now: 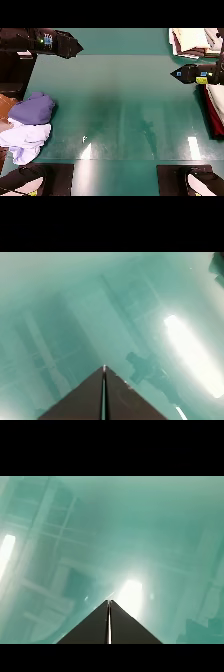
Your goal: Fold the shirts.
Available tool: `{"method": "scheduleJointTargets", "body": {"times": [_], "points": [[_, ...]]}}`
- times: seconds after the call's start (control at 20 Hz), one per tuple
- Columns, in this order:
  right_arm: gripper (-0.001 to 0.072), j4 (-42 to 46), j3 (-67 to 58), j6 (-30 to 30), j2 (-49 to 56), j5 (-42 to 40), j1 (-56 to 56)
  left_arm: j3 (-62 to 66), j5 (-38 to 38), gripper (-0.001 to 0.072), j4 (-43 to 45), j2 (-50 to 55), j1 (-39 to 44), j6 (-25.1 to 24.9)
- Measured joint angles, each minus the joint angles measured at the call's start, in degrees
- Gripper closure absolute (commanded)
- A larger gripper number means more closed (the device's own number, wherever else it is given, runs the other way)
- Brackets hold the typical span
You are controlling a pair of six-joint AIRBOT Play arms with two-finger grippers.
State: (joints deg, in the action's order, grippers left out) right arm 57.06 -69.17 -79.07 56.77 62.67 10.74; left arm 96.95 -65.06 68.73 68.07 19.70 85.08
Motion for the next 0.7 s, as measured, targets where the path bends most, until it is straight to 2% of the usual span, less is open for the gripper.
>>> {"method": "scheduleJointTargets", "body": {"times": [0.7], "points": [[0.0693,-0.1,0.0,0.1,0.0,2.2,0.1,0.0,1.1,0.0683,-0.1,0.0,0.0,0.0]]}}
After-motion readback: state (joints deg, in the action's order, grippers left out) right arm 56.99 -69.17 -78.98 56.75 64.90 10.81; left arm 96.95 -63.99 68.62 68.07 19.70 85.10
